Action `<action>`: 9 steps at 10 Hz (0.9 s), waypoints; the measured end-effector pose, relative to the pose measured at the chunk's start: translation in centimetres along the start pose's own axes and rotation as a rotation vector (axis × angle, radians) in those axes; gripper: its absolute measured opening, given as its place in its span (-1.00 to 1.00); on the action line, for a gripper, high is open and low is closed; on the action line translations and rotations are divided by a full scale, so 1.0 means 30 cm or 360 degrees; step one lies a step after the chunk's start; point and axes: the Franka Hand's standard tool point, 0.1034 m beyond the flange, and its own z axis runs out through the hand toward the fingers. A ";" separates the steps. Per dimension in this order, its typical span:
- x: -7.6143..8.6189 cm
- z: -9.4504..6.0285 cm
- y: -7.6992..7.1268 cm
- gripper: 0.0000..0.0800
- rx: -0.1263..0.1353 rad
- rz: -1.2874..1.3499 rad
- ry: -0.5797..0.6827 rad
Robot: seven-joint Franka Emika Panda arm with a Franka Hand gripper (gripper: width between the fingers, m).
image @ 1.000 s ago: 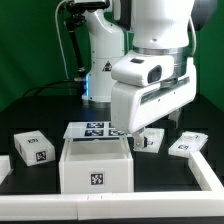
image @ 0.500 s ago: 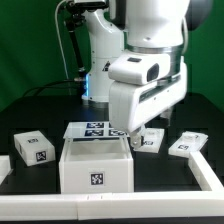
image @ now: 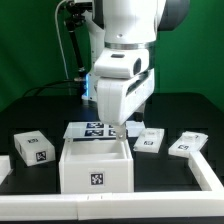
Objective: Assemble cabinet
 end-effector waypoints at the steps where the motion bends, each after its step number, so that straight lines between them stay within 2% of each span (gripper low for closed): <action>1: -0.001 0.001 0.000 1.00 0.0001 0.0001 -0.0001; 2: -0.003 0.002 0.001 1.00 -0.0001 -0.0010 0.0000; 3: -0.022 0.006 0.021 1.00 -0.0089 -0.0303 0.0042; 4: -0.066 0.019 0.007 1.00 -0.0106 -0.0450 0.0046; 6: -0.106 0.030 0.003 1.00 -0.0114 -0.0654 0.0041; 9: -0.107 0.032 0.004 1.00 -0.0111 -0.0599 0.0043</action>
Offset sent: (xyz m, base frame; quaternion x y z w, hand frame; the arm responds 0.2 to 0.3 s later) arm -0.0190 -0.0123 -0.0007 -0.0481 0.0592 -0.2612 0.9623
